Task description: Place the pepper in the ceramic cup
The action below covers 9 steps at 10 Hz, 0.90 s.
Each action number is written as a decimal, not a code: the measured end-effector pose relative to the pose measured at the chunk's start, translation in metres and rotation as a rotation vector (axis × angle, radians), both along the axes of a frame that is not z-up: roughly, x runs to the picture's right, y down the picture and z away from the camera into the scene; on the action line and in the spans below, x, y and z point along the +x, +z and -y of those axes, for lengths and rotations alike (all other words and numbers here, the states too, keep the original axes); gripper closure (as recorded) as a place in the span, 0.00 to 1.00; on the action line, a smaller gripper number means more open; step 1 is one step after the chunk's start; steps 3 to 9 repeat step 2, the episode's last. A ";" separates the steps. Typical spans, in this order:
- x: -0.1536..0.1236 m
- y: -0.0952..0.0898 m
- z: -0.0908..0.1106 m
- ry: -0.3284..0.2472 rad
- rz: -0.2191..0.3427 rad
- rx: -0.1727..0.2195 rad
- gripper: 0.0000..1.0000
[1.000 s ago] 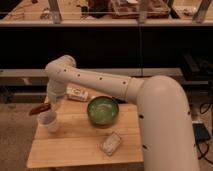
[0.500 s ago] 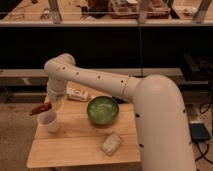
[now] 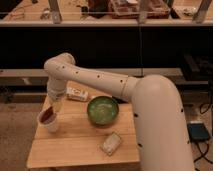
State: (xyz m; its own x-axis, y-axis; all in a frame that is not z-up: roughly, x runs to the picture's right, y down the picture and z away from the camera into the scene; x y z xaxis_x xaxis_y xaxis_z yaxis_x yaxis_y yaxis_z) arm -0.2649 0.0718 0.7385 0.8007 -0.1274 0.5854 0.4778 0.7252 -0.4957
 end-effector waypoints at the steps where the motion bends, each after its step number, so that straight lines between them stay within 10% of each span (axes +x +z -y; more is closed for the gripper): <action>1: 0.000 0.000 0.000 0.002 0.001 -0.001 0.26; 9: 0.000 0.000 0.000 0.005 0.003 0.000 0.26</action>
